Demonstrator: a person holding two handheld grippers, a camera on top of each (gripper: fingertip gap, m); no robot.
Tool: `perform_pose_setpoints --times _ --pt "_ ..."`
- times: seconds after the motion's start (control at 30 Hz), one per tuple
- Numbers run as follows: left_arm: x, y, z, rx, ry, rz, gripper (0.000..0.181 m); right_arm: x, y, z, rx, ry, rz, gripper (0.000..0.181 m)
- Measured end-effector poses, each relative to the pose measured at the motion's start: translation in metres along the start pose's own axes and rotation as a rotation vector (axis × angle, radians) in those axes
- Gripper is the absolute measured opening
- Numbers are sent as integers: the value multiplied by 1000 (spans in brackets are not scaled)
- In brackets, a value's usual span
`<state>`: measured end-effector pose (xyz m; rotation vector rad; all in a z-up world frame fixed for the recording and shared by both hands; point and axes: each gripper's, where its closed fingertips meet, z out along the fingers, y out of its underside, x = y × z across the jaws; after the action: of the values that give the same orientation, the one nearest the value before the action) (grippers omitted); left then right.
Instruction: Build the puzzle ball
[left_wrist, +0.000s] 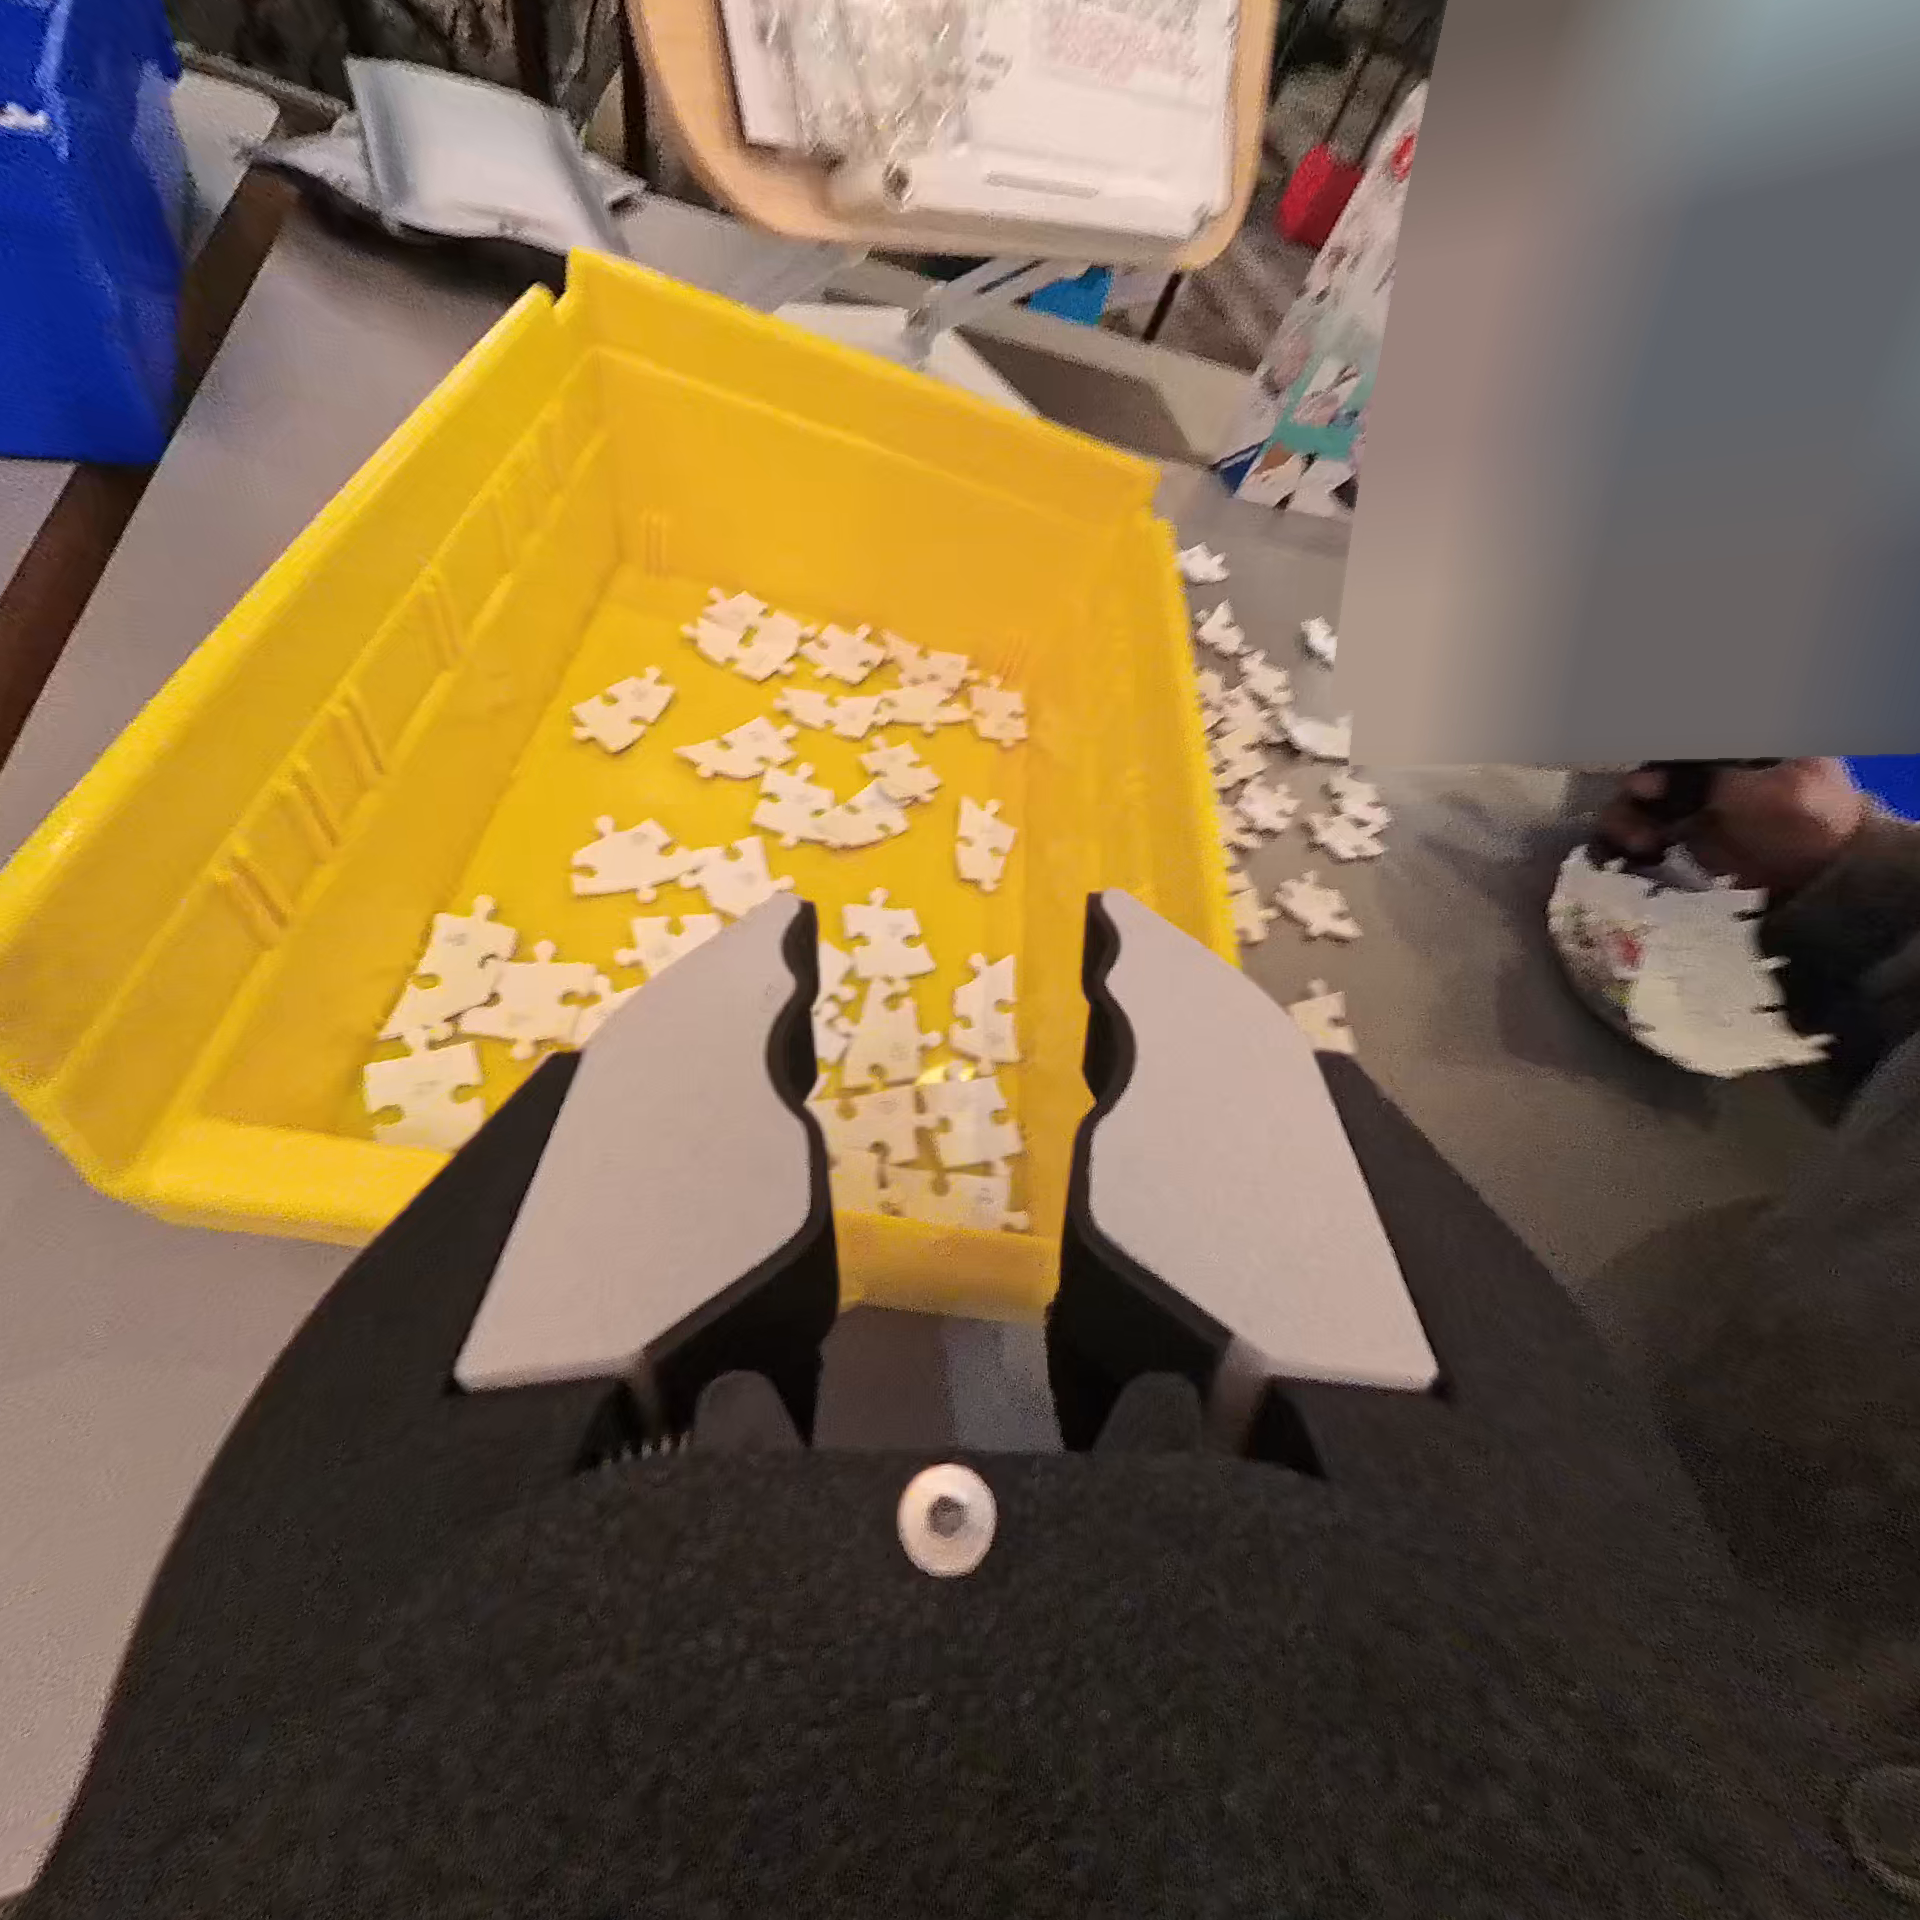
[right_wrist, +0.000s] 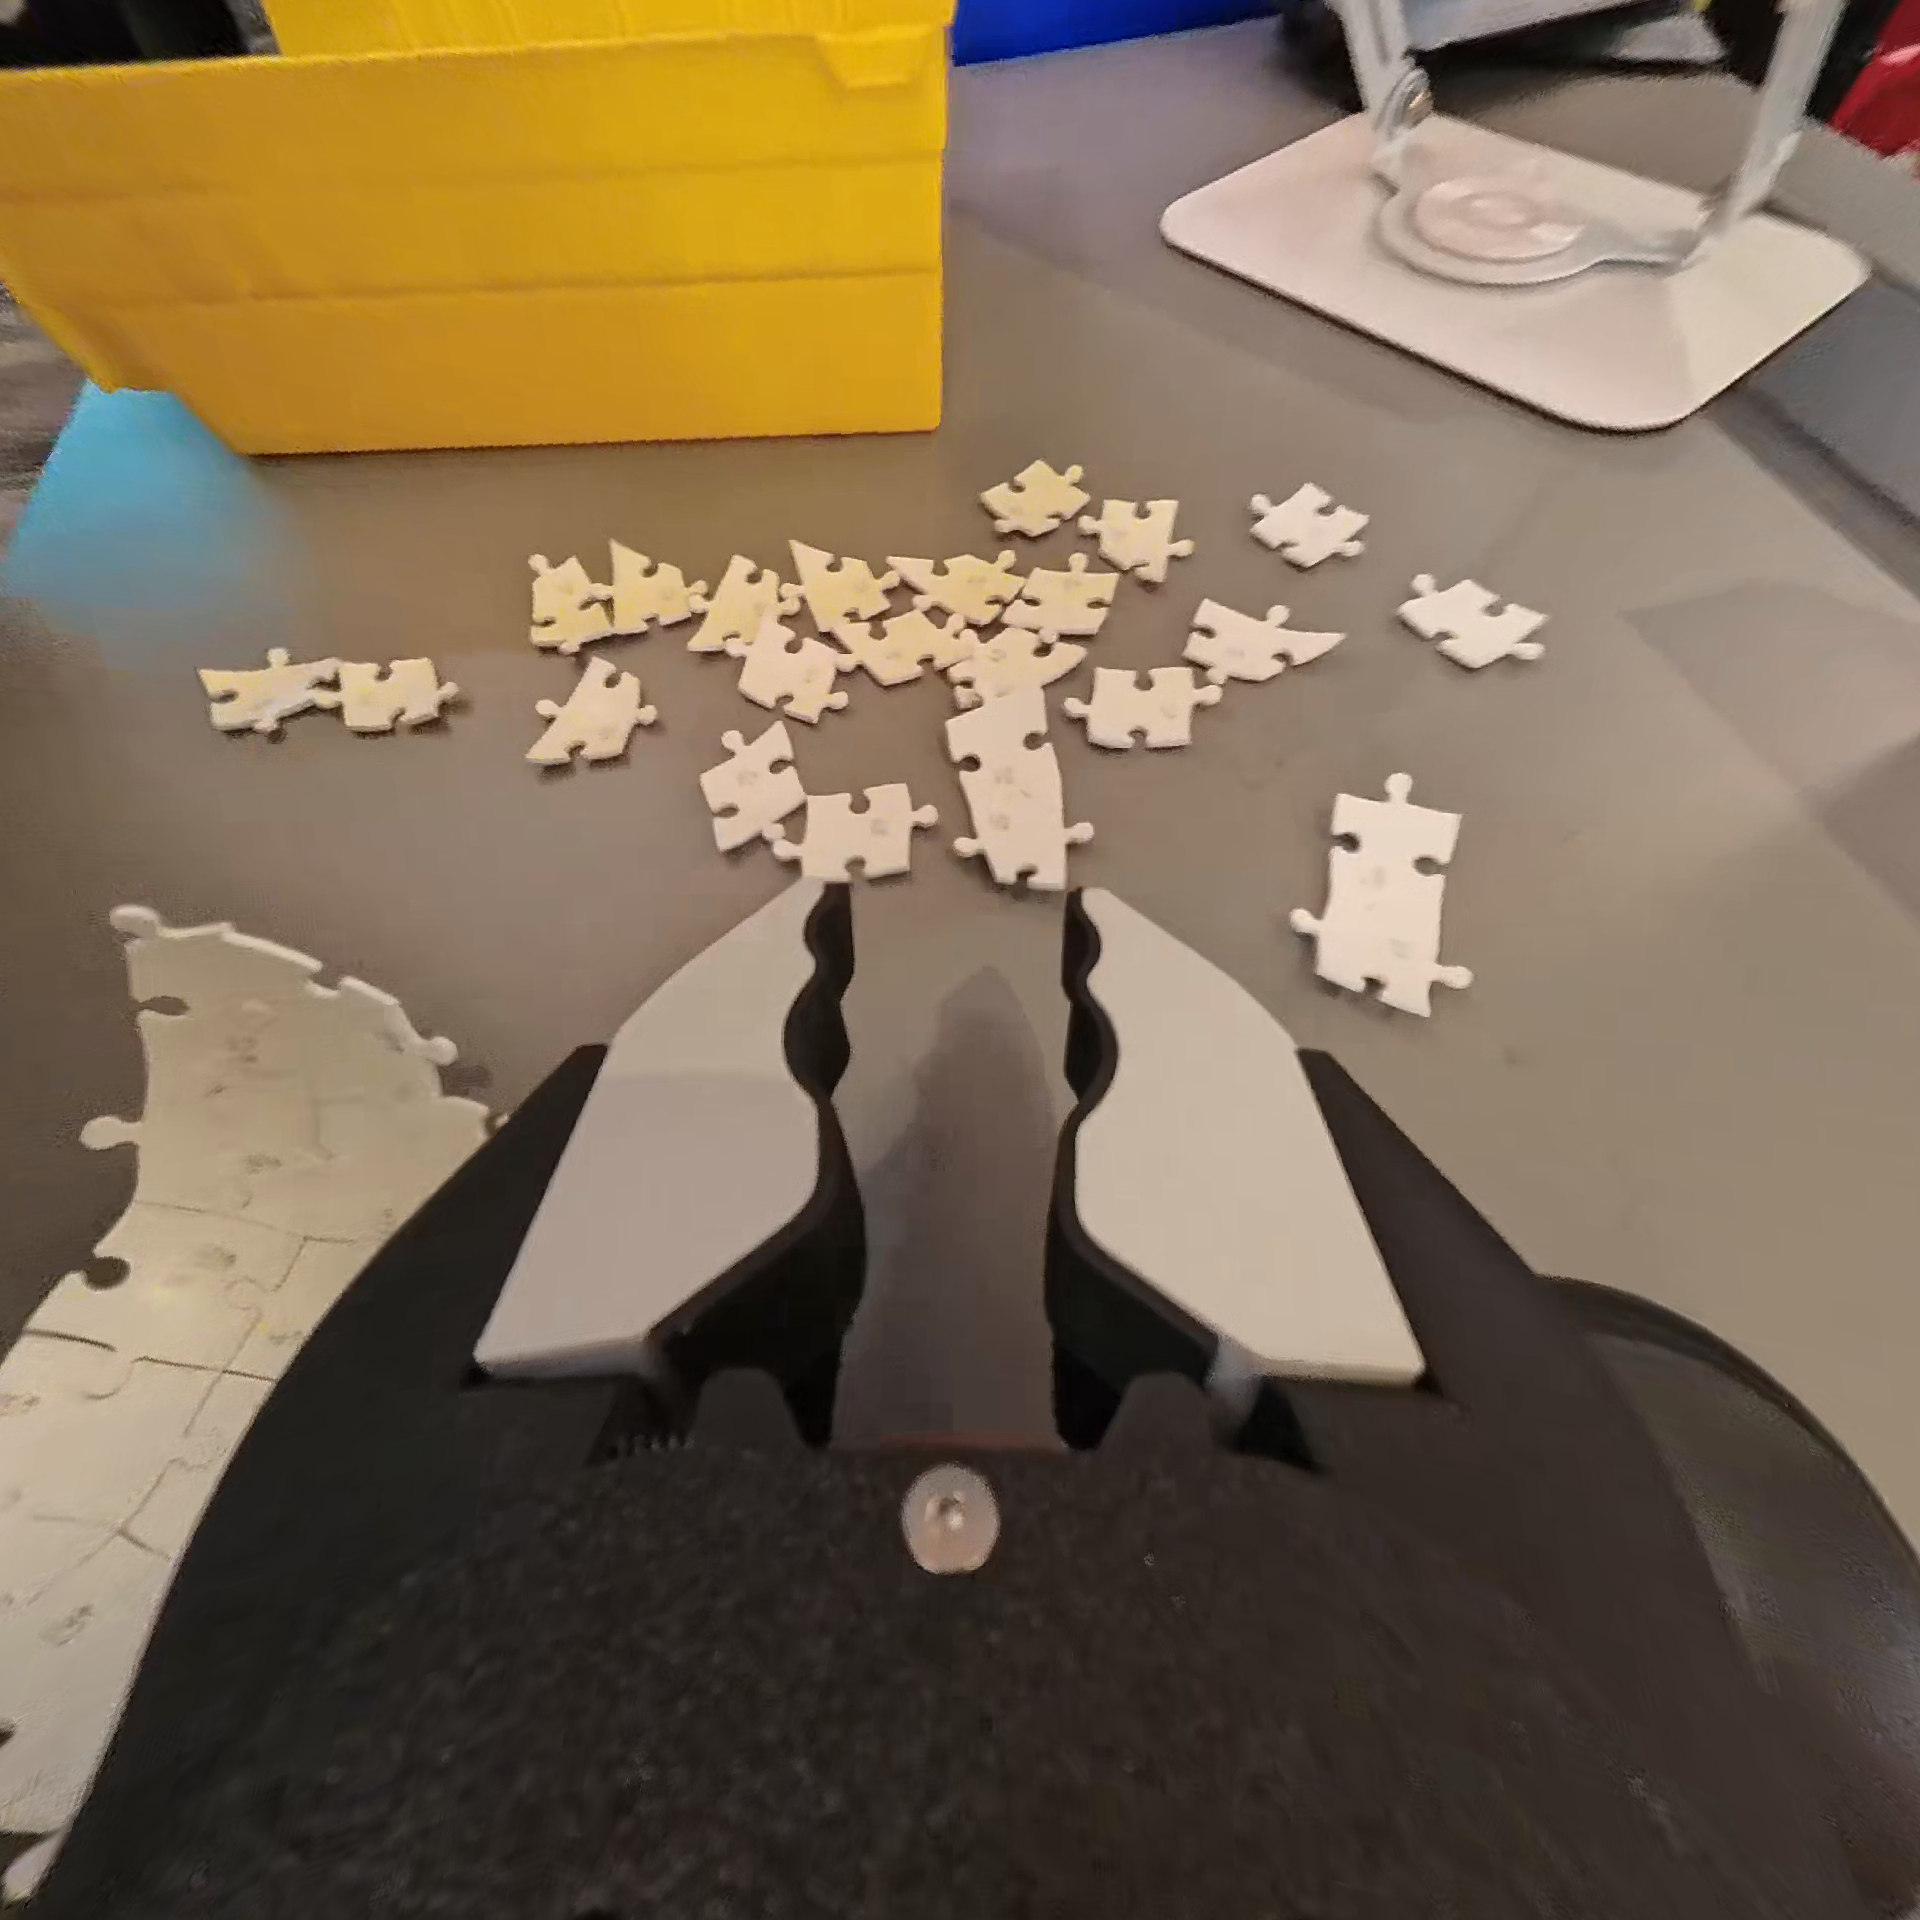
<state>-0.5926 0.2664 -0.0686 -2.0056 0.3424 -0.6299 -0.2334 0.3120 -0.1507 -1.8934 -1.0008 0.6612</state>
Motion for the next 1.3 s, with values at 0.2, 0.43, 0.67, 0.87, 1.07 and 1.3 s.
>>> perform_pose_setpoints --times 0.2,0.43,0.67,0.87,1.07,1.3 --pt "-18 2 19 -104 -84 72 51 -1 -3 2 12 -68 0 36" --pt "-28 22 40 -259 -117 158 52 -9 -2 1 22 -64 -75 35" --pt "-39 28 33 -318 -181 217 52 -10 5 7 -45 -81 -72 33" --pt "-41 33 29 -324 -194 222 51 -13 8 10 -68 -87 -90 32" --pt "-49 45 23 -380 -216 250 51 -10 5 8 -48 -99 -44 32" --pt "-52 49 12 -356 -220 251 52 -8 6 8 -55 -89 -34 33"
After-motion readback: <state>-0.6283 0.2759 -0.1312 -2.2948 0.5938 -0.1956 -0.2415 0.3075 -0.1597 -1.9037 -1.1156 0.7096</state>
